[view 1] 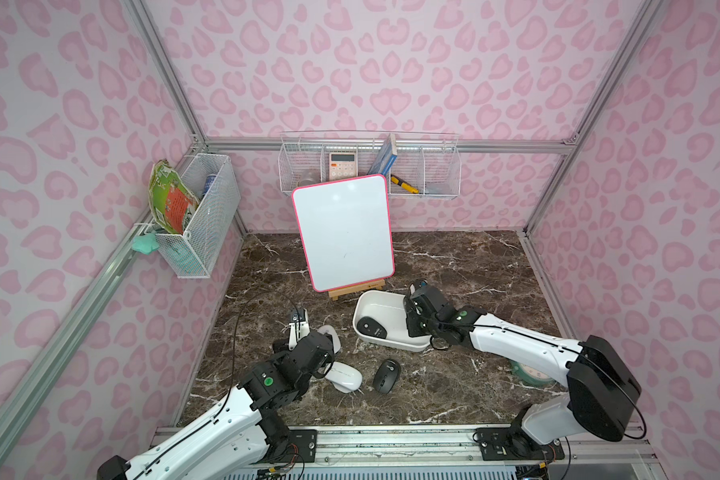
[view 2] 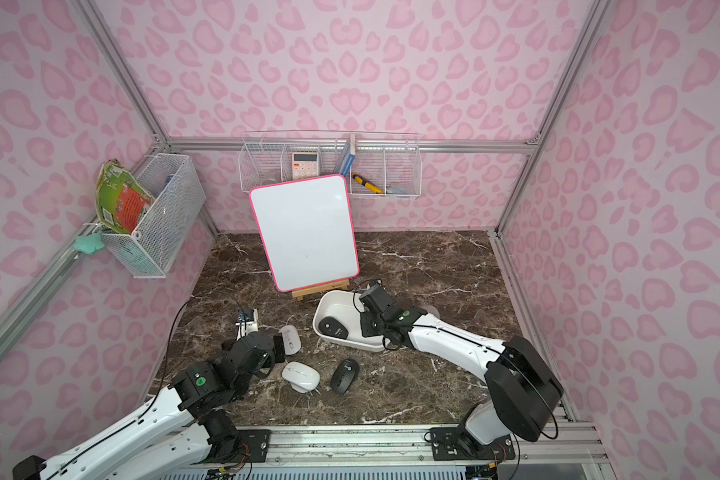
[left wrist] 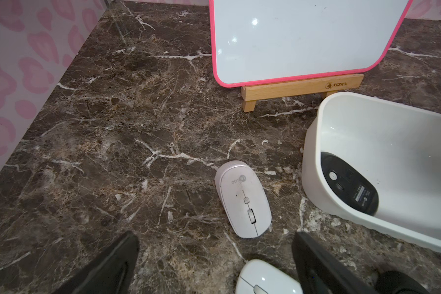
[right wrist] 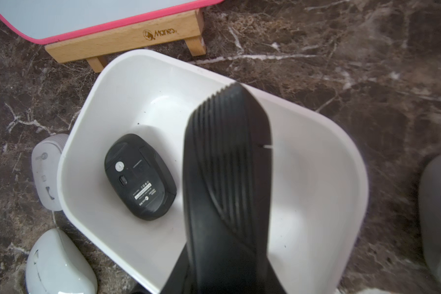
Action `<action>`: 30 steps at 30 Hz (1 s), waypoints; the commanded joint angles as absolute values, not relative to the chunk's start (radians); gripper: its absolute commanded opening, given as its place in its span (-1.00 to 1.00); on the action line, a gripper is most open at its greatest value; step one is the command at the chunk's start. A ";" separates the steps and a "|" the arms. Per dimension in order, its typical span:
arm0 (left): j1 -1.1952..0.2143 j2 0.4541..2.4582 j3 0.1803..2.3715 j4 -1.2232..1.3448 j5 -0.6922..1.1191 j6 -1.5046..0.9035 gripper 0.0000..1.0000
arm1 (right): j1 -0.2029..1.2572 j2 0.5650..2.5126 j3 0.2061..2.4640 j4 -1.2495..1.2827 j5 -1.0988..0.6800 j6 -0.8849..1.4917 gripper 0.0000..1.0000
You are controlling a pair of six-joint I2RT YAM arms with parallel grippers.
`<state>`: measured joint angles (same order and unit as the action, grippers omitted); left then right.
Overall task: Take out the mouse from the storage box
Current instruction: Pick up the mouse from the storage box, then place the mouse at the center of the board.
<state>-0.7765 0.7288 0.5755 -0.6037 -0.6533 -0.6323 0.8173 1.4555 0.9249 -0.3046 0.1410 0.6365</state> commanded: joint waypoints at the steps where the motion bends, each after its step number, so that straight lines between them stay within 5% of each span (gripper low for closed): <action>1: -0.776 0.733 0.577 -0.579 -0.645 -0.634 0.98 | 0.806 1.385 0.868 -0.331 0.126 0.675 -0.71; 19: -0.776 0.826 0.606 -0.544 -0.606 -0.640 0.97 | 0.686 0.949 0.487 -0.307 0.006 0.777 -0.68; 30: -0.775 0.869 0.642 -0.531 -0.586 -0.638 0.97 | 0.616 0.896 0.322 -0.196 -0.108 0.814 -0.68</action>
